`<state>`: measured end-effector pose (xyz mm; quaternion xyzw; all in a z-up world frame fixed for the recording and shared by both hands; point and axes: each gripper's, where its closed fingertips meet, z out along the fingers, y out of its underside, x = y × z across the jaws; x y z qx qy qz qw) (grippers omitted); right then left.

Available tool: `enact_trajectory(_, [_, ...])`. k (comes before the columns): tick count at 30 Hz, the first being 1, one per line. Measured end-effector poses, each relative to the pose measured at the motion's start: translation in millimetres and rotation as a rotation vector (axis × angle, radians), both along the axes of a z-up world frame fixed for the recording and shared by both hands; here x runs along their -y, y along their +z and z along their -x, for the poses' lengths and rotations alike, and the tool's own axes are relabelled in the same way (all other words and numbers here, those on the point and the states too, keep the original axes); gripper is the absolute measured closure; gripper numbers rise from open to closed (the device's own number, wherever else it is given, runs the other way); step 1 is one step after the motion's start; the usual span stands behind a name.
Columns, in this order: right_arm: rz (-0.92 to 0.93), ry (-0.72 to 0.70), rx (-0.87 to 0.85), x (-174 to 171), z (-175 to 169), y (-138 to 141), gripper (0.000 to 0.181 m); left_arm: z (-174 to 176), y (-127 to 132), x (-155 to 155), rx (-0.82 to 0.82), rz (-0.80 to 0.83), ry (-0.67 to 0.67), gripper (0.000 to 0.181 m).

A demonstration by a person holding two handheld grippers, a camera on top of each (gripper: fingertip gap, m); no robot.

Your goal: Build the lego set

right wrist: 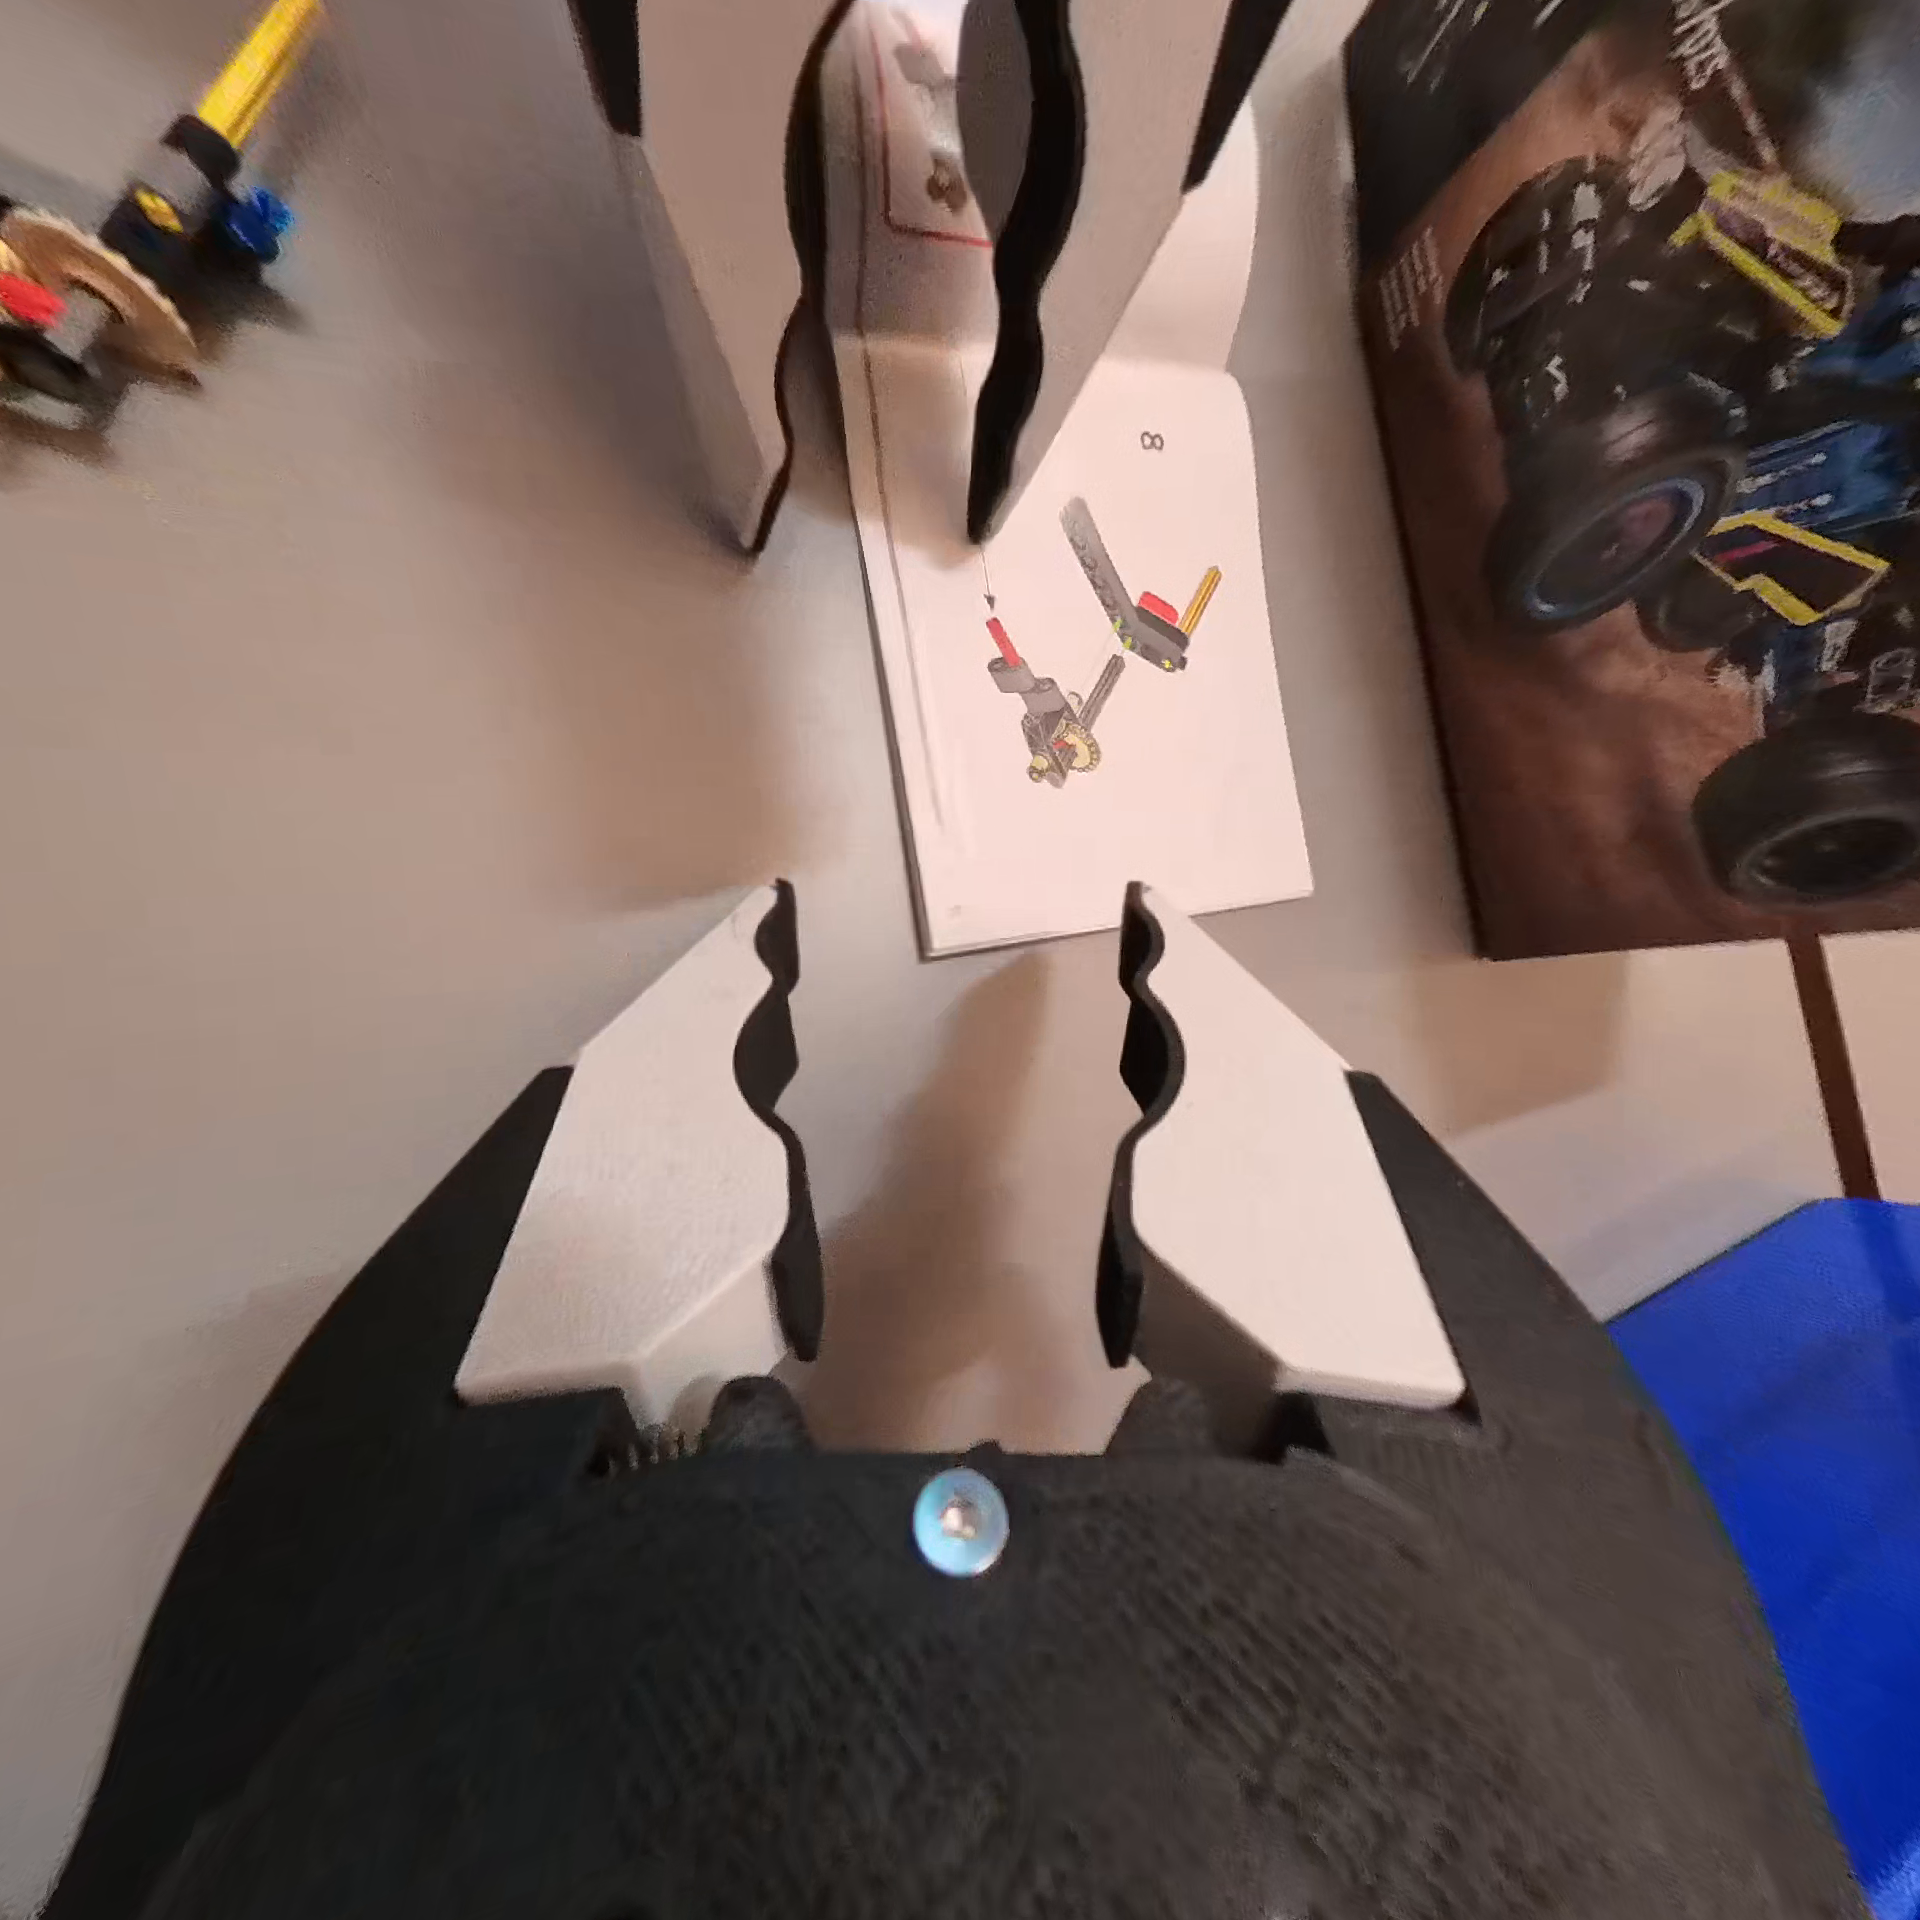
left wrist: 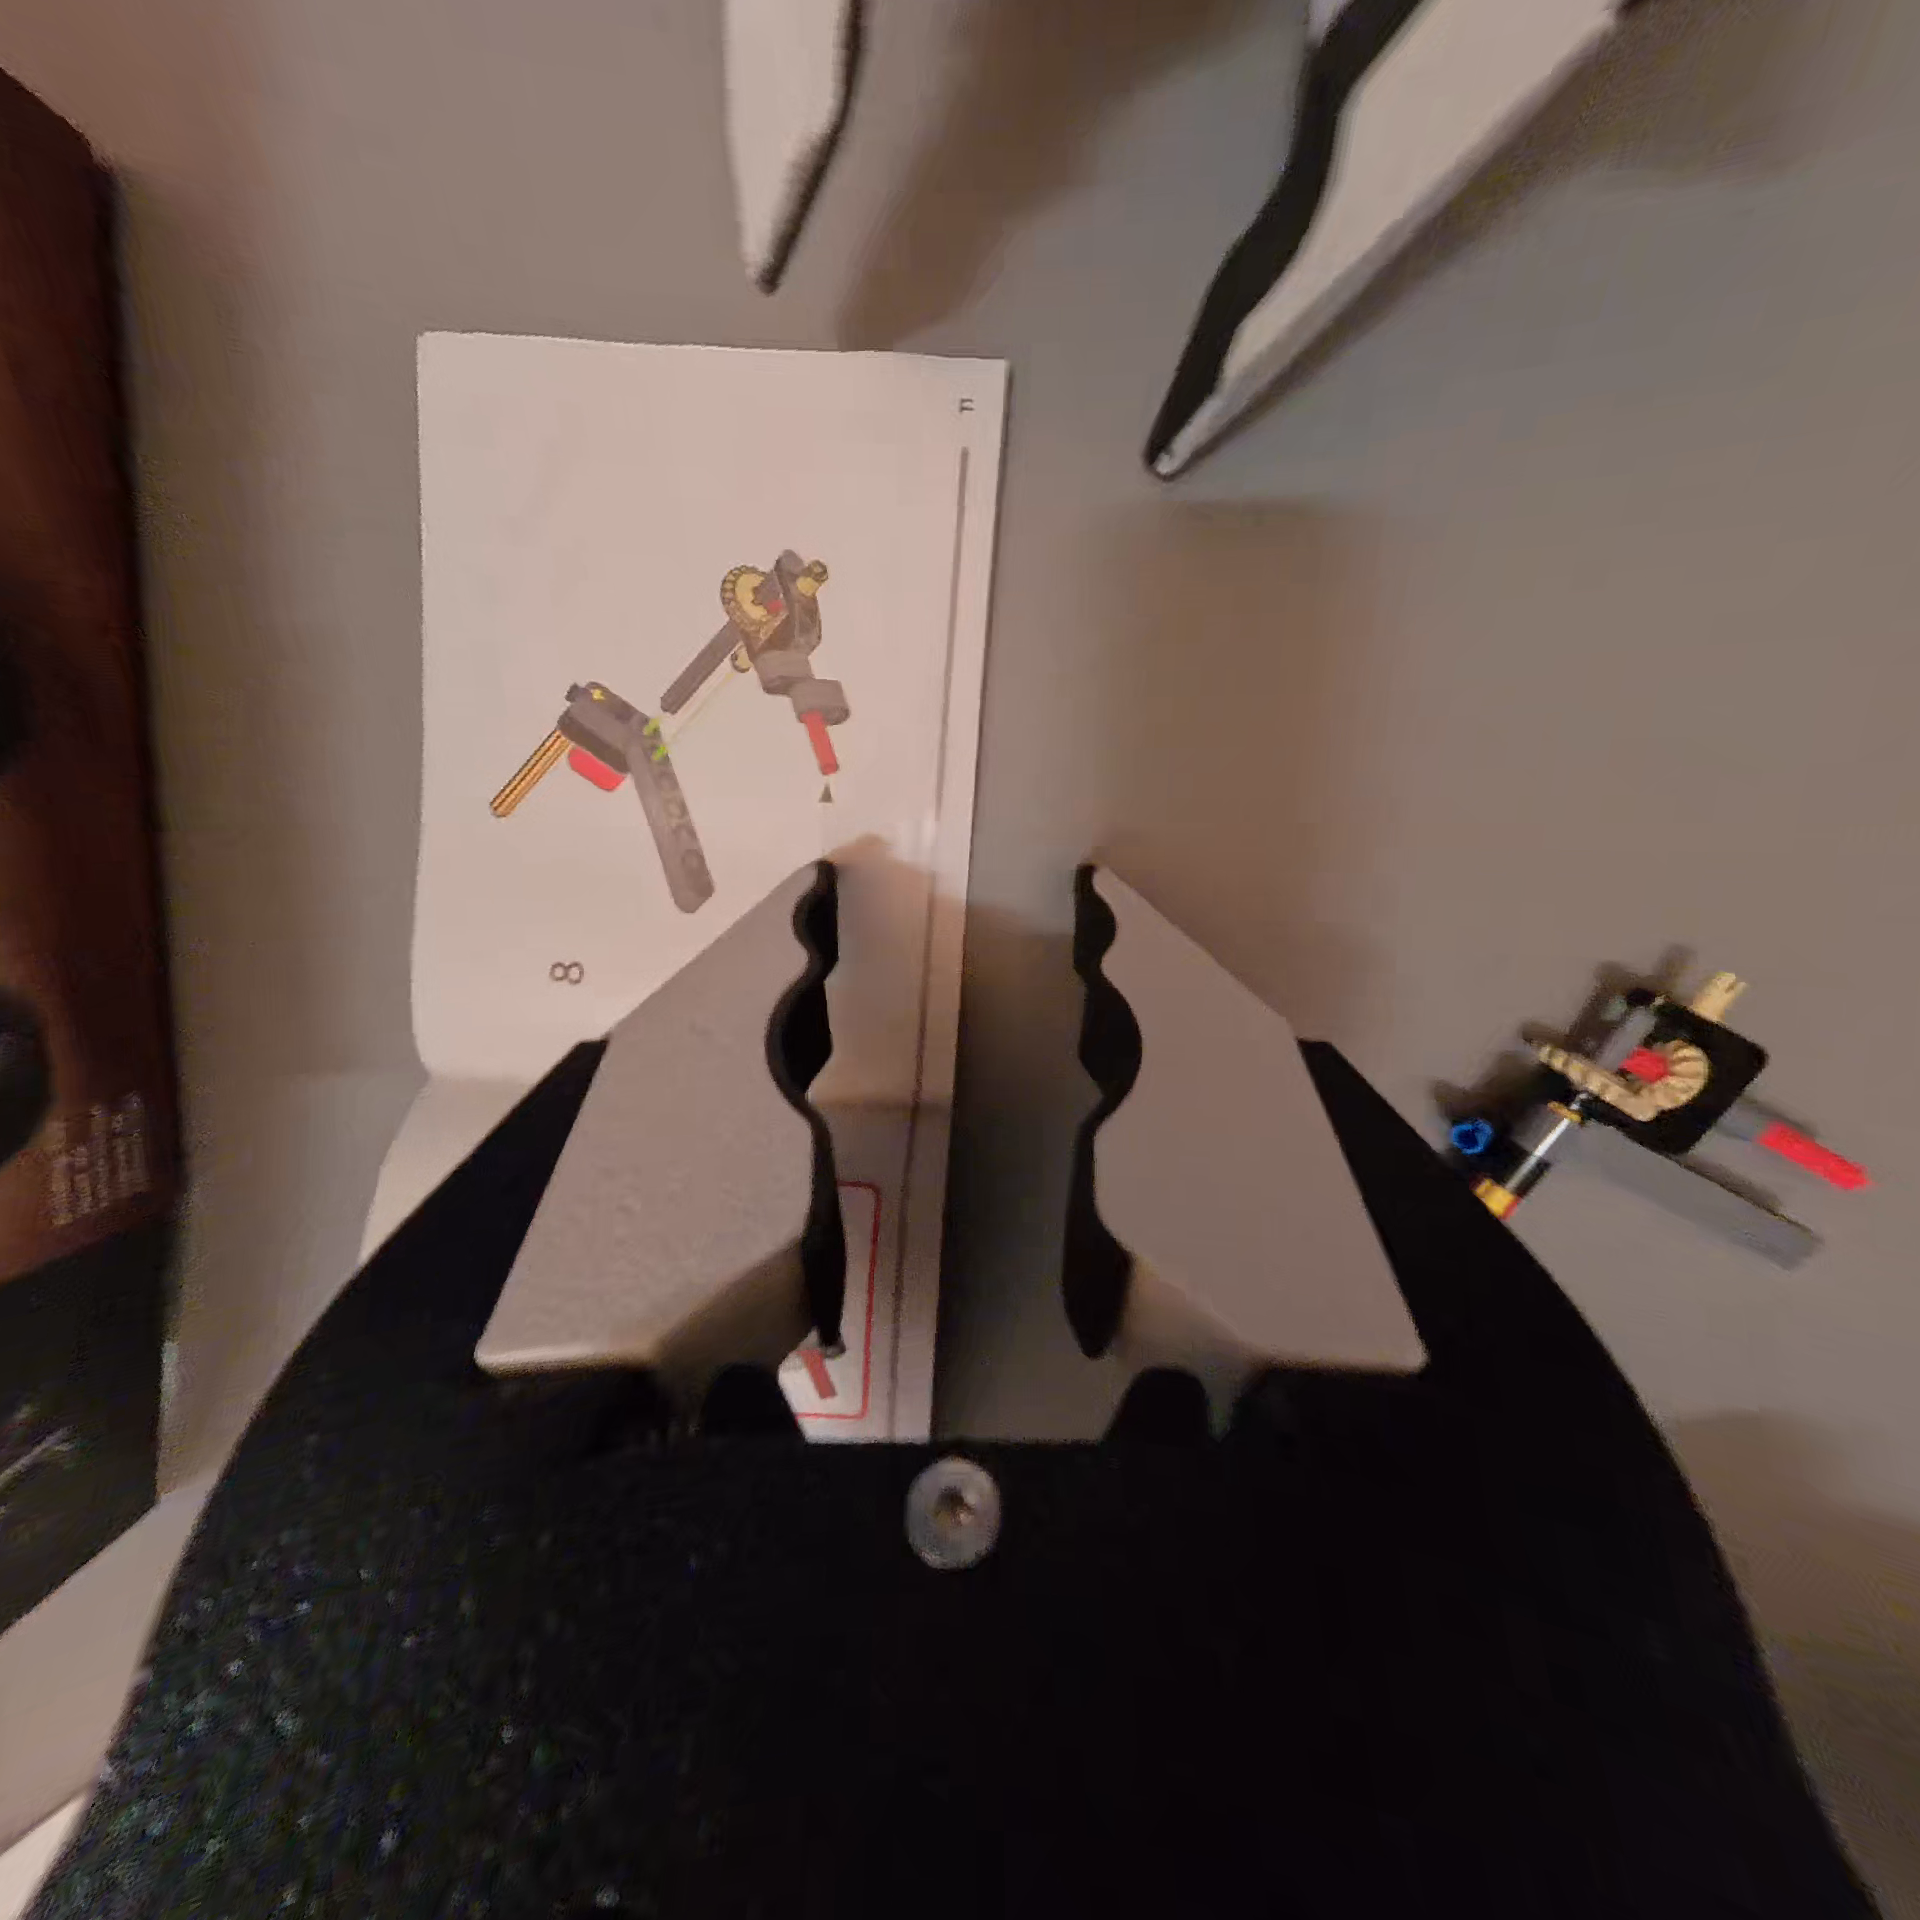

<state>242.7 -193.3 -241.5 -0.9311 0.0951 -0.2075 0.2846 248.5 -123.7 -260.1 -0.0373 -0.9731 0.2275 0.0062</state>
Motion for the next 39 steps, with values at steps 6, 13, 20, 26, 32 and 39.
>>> enact_trajectory(6, [-0.091, 0.096, -0.058, -7.3, -4.6, -8.0, 0.126, 3.7, 0.5, -6.1, 0.000, 0.020, -0.068, 0.160])
enact_trajectory(13, [-0.083, 0.223, -0.067, -10.0, 5.0, -8.3, 0.130, 2.4, 0.3, -10.6, 0.005, 0.001, -0.077, 0.181])
enact_trajectory(20, [-0.049, 0.245, -0.114, -15.6, -0.9, -9.9, 0.133, -14.4, 20.6, -2.6, 0.076, 0.132, 0.033, 0.181])
enact_trajectory(26, [-0.065, 0.197, -0.233, -24.2, 11.8, -15.3, 0.175, -10.7, 2.5, 0.1, 0.076, 0.060, 0.012, 0.108])
enact_trajectory(32, [-0.077, 0.176, -0.220, -31.7, 19.5, -15.1, 0.181, -3.3, 0.0, 2.4, 0.010, 0.021, -0.058, 0.157])
enact_trajectory(39, [-0.121, 0.077, -0.107, -24.9, 9.1, 0.2, 0.153, 3.2, 0.6, 2.8, -0.051, 0.099, -0.033, 0.181])
